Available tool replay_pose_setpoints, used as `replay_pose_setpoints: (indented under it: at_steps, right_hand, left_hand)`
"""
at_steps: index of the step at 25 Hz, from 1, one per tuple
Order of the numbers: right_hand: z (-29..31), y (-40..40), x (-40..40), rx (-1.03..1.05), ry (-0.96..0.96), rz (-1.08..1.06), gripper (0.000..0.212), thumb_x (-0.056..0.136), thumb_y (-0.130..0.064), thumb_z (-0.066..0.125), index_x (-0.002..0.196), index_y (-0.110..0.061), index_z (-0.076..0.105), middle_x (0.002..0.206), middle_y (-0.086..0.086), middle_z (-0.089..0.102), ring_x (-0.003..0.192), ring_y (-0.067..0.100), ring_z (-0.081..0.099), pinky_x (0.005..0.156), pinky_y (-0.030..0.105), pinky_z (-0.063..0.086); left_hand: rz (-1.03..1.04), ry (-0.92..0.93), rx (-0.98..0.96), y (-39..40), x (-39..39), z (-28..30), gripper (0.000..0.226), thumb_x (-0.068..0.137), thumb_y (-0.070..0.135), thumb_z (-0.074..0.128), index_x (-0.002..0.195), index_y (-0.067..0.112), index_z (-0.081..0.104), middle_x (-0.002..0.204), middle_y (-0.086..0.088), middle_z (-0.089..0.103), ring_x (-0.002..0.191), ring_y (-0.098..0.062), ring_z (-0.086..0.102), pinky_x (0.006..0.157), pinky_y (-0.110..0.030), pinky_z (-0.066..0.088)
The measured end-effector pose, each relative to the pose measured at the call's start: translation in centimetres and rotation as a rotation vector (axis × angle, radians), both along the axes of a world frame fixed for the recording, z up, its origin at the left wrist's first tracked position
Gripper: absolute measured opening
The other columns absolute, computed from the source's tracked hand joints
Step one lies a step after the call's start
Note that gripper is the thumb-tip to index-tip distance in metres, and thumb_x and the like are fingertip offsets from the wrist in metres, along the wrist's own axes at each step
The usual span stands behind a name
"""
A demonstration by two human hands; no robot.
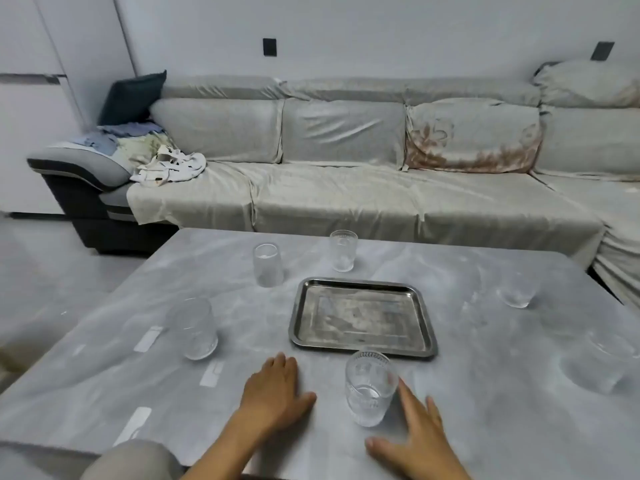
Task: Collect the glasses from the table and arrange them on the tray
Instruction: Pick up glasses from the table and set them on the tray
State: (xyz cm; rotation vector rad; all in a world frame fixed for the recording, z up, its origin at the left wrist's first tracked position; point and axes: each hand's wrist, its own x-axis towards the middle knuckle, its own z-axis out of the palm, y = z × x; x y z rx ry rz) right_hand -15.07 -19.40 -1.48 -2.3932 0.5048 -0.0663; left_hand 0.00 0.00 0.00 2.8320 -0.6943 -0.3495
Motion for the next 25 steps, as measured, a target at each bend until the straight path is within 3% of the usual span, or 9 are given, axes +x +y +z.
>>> replay_pose_setpoints:
  at_steps: [3,5,6,9,12,14,16,19,25]
  right_hand:
    - [-0.1,1.4,2.0,0.225,-0.122,-0.140,0.091,0.054,-0.042,0.081,0.131,-0.046,0.032,0.121,-0.026,0.044,0.140,0.015,0.027,0.118,0.032,0.001]
    - [0.0,1.3,2.7,0.268,-0.162,-0.123,0.083,0.047,-0.039,0.080,0.120,-0.050,0.043,0.119,-0.027,0.055,0.134,0.012,0.039,0.119,0.033,0.011]
    - [0.1,0.9,3.1,0.331,-0.195,-0.119,0.081,0.042,-0.038,0.081,0.115,-0.053,0.049,0.119,-0.025,0.060,0.127,0.009,0.048,0.116,0.034,0.024]
    - [2.2,-1.2,5.2,0.451,-0.333,-0.130,0.077,0.037,-0.034,0.091,0.108,-0.046,0.062,0.116,-0.013,0.065,0.100,0.003,0.065,0.088,0.030,0.054]
    - [5.5,-3.3,10.9,0.397,-0.415,-0.150,0.071,0.042,-0.049,0.088,0.107,-0.045,0.061,0.106,-0.013,0.066,0.082,0.000,0.064,0.065,0.014,0.052]
    - [7.2,-4.0,15.5,0.239,-0.424,-0.143,0.072,0.045,-0.055,0.085,0.108,-0.045,0.051,0.102,-0.017,0.063,0.085,0.001,0.061,0.067,0.015,0.049]
    - [7.6,-4.0,19.9,0.084,-0.397,-0.089,0.075,0.049,-0.052,0.084,0.112,-0.040,0.045,0.107,-0.013,0.061,0.094,0.010,0.058,0.075,0.028,0.048]
    - [6.3,-3.2,24.3,-0.185,-0.294,0.012,0.066,0.057,-0.044,0.081,0.113,-0.026,0.049,0.111,-0.003,0.064,0.102,0.022,0.050,0.076,0.032,0.043]
    - [5.3,-2.9,28.2,-0.257,-0.245,0.054,0.063,0.058,-0.044,0.080,0.111,-0.021,0.055,0.109,0.000,0.066,0.102,0.025,0.049,0.074,0.035,0.045]
  left_hand:
    - [0.174,-0.026,-0.234,-0.7,4.2,1.0,0.044,0.082,0.046,0.048,0.120,0.025,0.050,0.111,0.000,0.067,0.101,-0.025,0.063,0.076,-0.035,0.046]
    - [0.291,0.005,-0.399,-1.2,6.9,1.1,0.040,0.086,0.040,0.051,0.123,0.024,0.050,0.103,0.002,0.066,0.092,-0.021,0.063,0.072,-0.032,0.045]
    - [0.316,0.030,-0.464,-1.6,7.6,0.4,0.040,0.088,0.036,0.053,0.125,0.022,0.051,0.099,0.004,0.064,0.087,-0.018,0.063,0.072,-0.031,0.046]
    - [0.393,0.050,-0.685,-3.2,9.4,-1.1,0.039,0.091,0.030,0.056,0.128,0.019,0.052,0.090,0.005,0.065,0.080,-0.014,0.064,0.076,-0.035,0.052]
    - [0.434,0.058,-0.746,-4.4,11.0,-2.2,0.041,0.090,0.032,0.058,0.128,0.018,0.055,0.093,0.003,0.068,0.089,-0.020,0.064,0.088,-0.044,0.051]
    - [0.417,0.011,-0.681,-4.9,11.7,-2.9,0.037,0.088,0.030,0.057,0.123,0.018,0.057,0.096,0.004,0.066,0.097,-0.024,0.061,0.091,-0.043,0.046]
    - [0.404,-0.021,-0.651,-5.1,12.1,-3.2,0.026,0.087,0.029,0.056,0.110,0.019,0.061,0.092,0.008,0.060,0.095,-0.022,0.057,0.084,-0.037,0.038]
    - [0.398,0.021,-0.619,-5.1,12.7,-3.4,0.020,0.085,0.026,0.055,0.100,0.032,0.066,0.094,0.011,0.060,0.096,-0.019,0.055,0.084,-0.035,0.032]
    - [0.434,0.031,-0.654,-5.3,13.1,-3.8,0.022,0.087,0.026,0.058,0.104,0.037,0.066,0.096,0.013,0.061,0.099,-0.017,0.058,0.085,-0.033,0.027]
